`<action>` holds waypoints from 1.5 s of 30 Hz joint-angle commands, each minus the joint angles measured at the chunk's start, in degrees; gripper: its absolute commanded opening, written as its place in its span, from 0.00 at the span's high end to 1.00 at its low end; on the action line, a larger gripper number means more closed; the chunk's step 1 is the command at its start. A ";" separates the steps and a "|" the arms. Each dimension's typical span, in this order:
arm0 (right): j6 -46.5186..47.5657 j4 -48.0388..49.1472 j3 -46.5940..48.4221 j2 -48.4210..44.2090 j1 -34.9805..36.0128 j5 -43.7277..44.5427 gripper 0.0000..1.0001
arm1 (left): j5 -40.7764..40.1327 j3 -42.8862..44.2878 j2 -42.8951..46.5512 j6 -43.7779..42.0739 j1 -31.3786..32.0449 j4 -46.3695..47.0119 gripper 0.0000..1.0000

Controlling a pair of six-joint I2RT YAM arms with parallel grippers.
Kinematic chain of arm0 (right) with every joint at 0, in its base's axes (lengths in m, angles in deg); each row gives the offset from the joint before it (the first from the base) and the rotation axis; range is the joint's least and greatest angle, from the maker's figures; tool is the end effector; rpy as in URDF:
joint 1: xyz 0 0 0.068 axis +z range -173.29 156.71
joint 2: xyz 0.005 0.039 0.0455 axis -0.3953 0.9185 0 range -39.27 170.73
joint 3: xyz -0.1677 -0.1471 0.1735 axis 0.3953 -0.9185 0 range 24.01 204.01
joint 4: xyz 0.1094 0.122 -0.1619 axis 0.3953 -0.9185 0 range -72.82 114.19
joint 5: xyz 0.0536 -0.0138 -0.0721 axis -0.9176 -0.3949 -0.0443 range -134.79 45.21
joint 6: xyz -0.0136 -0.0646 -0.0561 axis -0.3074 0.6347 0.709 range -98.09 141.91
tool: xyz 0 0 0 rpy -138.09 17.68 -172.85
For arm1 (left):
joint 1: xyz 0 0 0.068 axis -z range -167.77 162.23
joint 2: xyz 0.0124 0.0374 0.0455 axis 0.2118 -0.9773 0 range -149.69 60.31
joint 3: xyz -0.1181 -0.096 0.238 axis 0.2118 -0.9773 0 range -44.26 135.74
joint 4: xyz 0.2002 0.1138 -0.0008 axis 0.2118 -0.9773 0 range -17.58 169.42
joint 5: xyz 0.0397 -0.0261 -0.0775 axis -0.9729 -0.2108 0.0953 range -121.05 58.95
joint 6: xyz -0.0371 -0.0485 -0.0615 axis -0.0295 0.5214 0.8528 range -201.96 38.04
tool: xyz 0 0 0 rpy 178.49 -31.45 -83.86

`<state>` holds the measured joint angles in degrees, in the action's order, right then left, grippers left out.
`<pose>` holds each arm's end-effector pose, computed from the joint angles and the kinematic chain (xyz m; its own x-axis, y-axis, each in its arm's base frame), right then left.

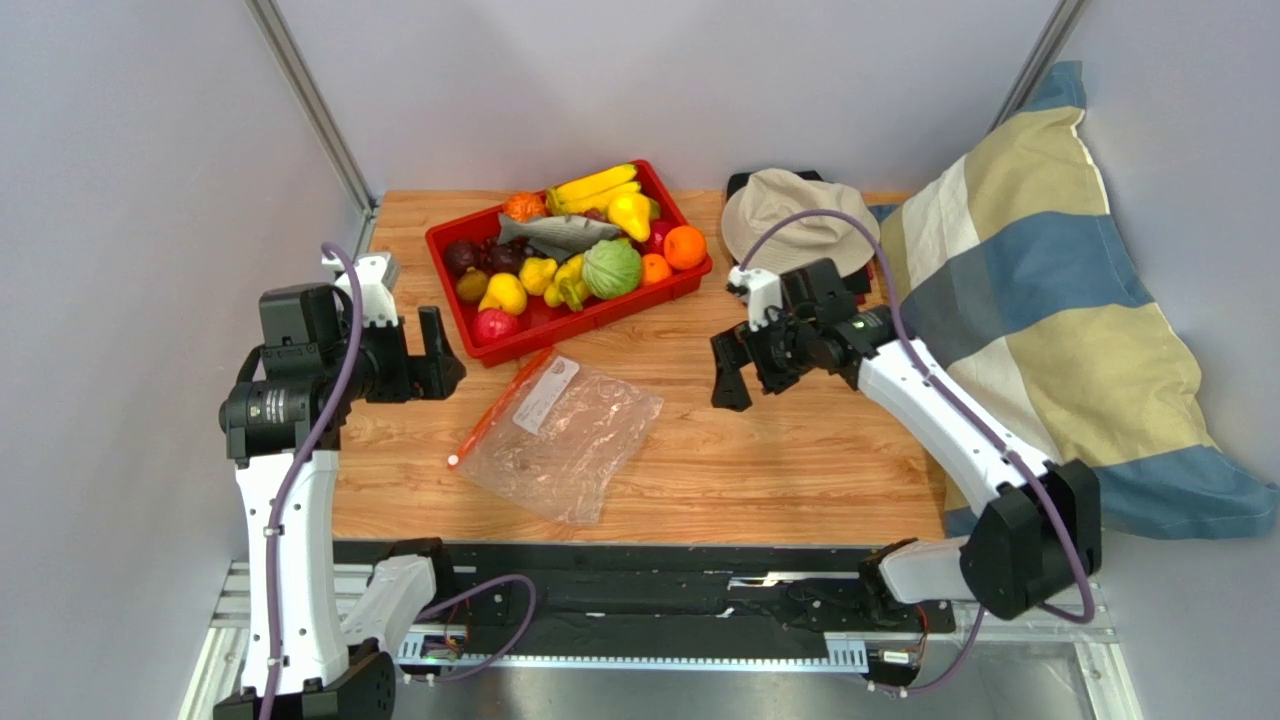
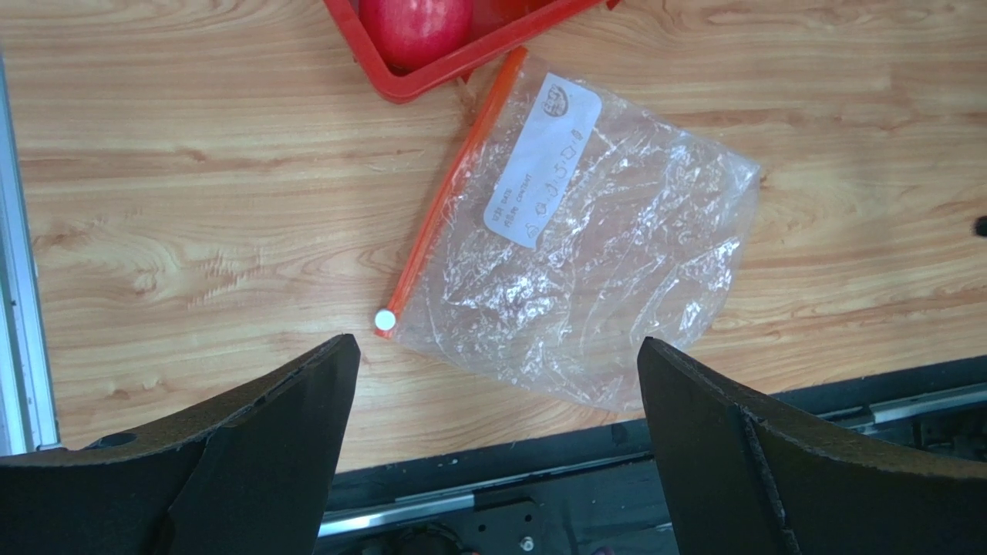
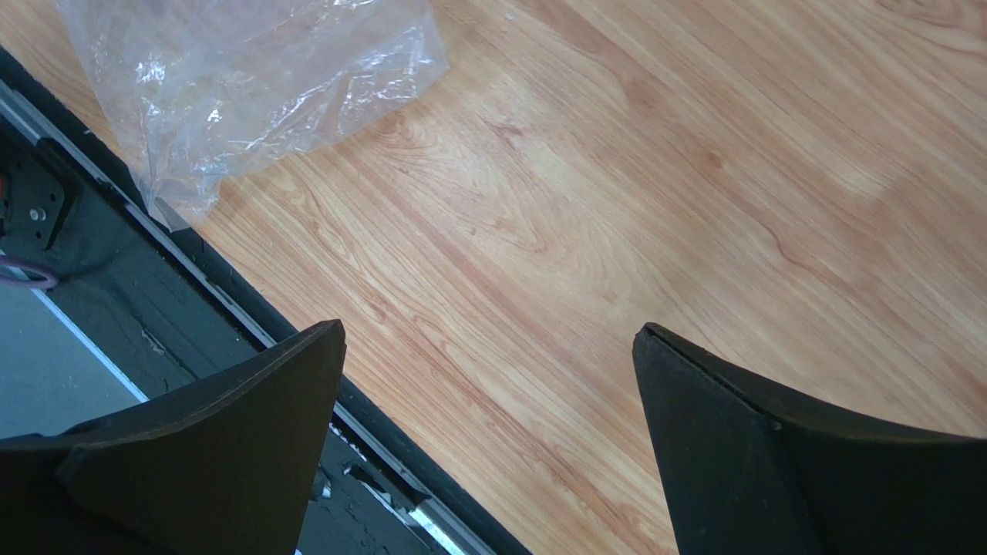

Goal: Place the food in the zip-top bag and seal the zipper
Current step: Pick up the zipper food storage bag at the center of the board.

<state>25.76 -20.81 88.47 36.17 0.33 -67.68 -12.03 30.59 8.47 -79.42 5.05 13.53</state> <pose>0.2181 0.1279 0.2777 -0.7194 -0.3821 -0.5800 -0.6183 0.7328 0.2841 0.1313 -0.0086 0.3672 -0.6797 -0.1279 -0.7223 0.0888 0.9631 -0.2541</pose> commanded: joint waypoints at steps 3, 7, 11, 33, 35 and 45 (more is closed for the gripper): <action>0.27 5.70 7.42 7.42 7.23 2.15 0.00 | 0.48 2.85 2.70 4.31 0.15 0.93 0.01; 0.36 7.11 10.93 13.14 12.58 3.29 0.00 | 1.01 1.71 3.67 5.45 0.06 1.46 0.01; 0.54 7.73 15.06 18.94 16.98 4.79 0.00 | 1.28 0.30 5.95 6.15 0.15 3.91 0.01; 7.48 8.34 30.81 39.61 25.25 10.95 0.00 | 8.66 -7.79 11.67 6.59 0.15 11.13 0.01; 8.36 8.43 31.15 38.65 24.99 10.42 0.00 | 9.10 -7.96 11.67 6.42 0.06 11.57 0.01; 8.89 7.81 37.65 45.58 22.44 6.12 0.00 | 8.75 -6.47 11.32 7.03 0.15 12.45 0.01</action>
<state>33.17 -14.34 122.16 78.75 23.67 -58.37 -4.12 22.79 19.86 -73.32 5.07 23.61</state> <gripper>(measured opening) 1.000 0.990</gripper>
